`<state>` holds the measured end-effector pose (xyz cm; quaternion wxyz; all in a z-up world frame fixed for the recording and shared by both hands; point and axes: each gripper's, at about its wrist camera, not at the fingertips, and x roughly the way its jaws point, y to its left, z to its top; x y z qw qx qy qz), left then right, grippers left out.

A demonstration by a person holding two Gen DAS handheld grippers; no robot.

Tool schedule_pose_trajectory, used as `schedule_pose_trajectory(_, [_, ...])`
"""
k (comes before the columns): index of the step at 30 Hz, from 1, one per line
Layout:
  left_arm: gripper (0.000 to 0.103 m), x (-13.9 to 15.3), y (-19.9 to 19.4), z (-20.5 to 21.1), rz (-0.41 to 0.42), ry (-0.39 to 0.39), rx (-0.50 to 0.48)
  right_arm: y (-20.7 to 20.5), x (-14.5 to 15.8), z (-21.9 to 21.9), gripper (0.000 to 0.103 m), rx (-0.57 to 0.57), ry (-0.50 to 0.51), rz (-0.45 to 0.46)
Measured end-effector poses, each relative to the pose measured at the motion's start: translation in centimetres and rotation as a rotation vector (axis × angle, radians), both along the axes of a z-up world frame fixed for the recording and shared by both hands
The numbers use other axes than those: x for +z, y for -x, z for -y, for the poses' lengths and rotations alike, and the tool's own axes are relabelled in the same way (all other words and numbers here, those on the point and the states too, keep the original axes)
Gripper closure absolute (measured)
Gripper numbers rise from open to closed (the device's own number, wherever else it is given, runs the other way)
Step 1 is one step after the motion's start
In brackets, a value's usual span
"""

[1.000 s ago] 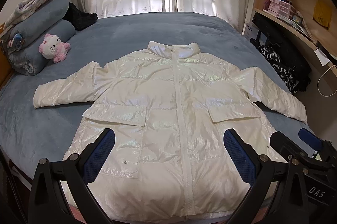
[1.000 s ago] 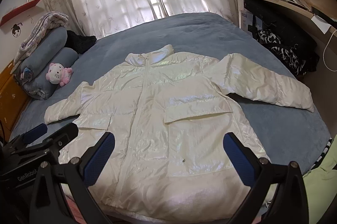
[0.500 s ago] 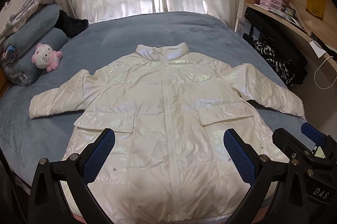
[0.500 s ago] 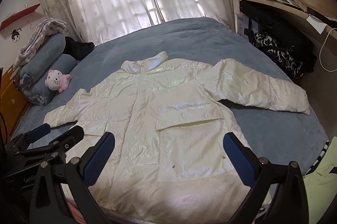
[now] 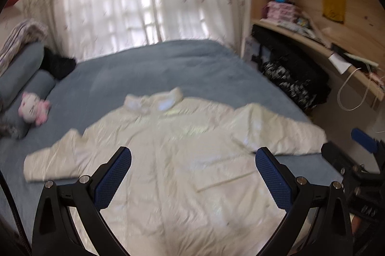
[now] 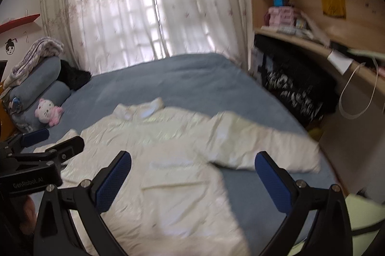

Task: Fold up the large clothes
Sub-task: 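Grasp the jacket sleeve cuff with the right gripper and lift it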

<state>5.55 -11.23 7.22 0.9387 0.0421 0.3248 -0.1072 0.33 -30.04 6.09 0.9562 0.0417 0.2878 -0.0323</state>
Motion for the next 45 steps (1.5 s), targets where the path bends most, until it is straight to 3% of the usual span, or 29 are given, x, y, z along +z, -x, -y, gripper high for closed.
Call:
schedule_pose_trajectory(5, [0.001,2.6,-2.2,3.5,0.030,-0.019,-0.066,-1.9,3.2,3.8,0.000,-0.105,0.097,0.031])
schedule_pose_trajectory(11, [0.001,2.1,-6.4,8.3,0.019,-0.063,-0.057,-5.6,2.4,9.6,0.000,-0.153,0.034,-0.020])
schedule_pose_trajectory(16, [0.001,-2.9,-10.3,12.0,-0.017,-0.095,-0.030,-9.4,-2.9,14.1,0.001,-0.219,-0.022,-0.155])
schedule_pose_trajectory(19, [0.001,-6.5,-12.7,13.2,-0.073,-0.037,-0.068,-10.8,-6.5,16.2,0.003,-0.257,-0.063,-0.224])
schedule_pose_trajectory(23, [0.001,-11.4,-15.5,15.1,-0.170,-0.032,-0.056,-12.2,-11.8,19.8,0.008,-0.318,-0.191,-0.337])
schedule_pose_trajectory(31, [0.001,-18.8,-17.9,17.7,-0.244,-0.031,-0.037,-11.6,-21.1,26.7,0.015,-0.504,-0.497,-0.485])
schedule_pose_trajectory(35, [0.001,-20.5,-18.6,18.0,-0.262,-0.017,-0.029,-10.7,-24.2,28.2,0.020,-0.552,-0.647,-0.493])
schedule_pose_trajectory(38, [0.001,-21.1,-19.1,18.0,-0.286,-0.003,-0.027,-10.8,-24.9,28.4,0.020,-0.570,-0.699,-0.442])
schedule_pose_trajectory(39, [0.002,-21.1,-19.3,17.9,-0.293,0.012,-0.031,-11.0,-25.0,28.5,0.023,-0.579,-0.716,-0.422])
schedule_pose_trajectory(41, [0.007,-20.9,-19.5,17.7,-0.310,0.040,-0.038,-11.4,-25.3,28.9,0.039,-0.599,-0.737,-0.399])
schedule_pose_trajectory(43, [0.016,-20.7,-19.6,17.2,-0.329,0.061,-0.054,-11.8,-25.4,29.1,0.073,-0.598,-0.743,-0.378])
schedule_pose_trajectory(45, [0.030,-20.2,-19.5,16.5,-0.338,0.075,-0.062,-11.9,-24.7,29.0,0.090,-0.579,-0.754,-0.341])
